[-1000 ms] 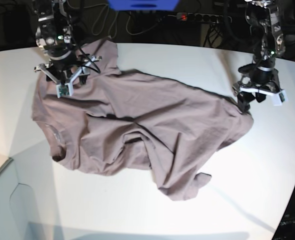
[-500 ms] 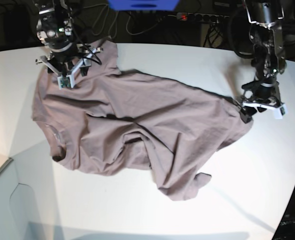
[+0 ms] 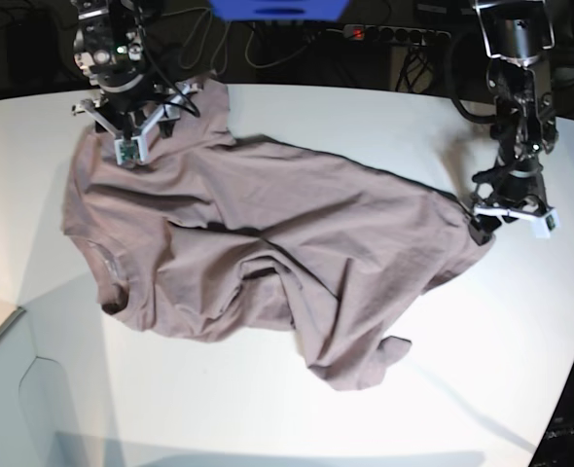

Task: Layout the t-shirt on the table in an organized manner, then fold the t-shirt properly
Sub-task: 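Hold the shirt with both grippers and stretch it apart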

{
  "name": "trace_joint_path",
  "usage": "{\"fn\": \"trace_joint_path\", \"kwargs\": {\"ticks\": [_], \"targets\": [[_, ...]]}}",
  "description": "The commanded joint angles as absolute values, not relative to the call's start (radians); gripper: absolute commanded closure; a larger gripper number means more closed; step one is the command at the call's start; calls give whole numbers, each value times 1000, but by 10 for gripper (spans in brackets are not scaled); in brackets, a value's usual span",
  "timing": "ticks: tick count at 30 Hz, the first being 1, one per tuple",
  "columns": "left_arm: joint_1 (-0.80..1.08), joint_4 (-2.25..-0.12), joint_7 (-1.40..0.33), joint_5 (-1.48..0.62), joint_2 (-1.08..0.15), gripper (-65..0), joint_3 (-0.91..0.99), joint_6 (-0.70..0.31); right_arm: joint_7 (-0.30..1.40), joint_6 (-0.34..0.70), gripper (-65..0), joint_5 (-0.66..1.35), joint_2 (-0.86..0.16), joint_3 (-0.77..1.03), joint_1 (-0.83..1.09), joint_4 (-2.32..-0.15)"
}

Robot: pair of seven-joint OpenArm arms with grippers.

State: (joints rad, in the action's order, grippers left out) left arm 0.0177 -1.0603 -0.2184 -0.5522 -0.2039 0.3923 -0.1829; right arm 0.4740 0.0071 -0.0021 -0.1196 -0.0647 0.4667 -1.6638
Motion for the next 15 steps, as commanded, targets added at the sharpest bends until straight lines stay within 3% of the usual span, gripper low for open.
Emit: {"fn": "trace_joint_path", "kwargs": {"ticks": [1, 9, 11, 15], "targets": [[-7, -1075, -194, -558, -217, -423, 394, -189, 455, 5, -319, -4, -119, -62, 467, -1689], [-28, -1009, -196, -558, -216, -414, 394, -189, 455, 5, -319, -4, -117, -62, 490, -1718], [-30, -1001, -196, -558, -216, -368, 394, -191, 455, 5, -319, -5, -119, -62, 499, -1728], [-41, -1000, -196, -558, -216, -215, 394, -191, 455, 5, -319, -5, -117, -36, 506, -1727]]}}
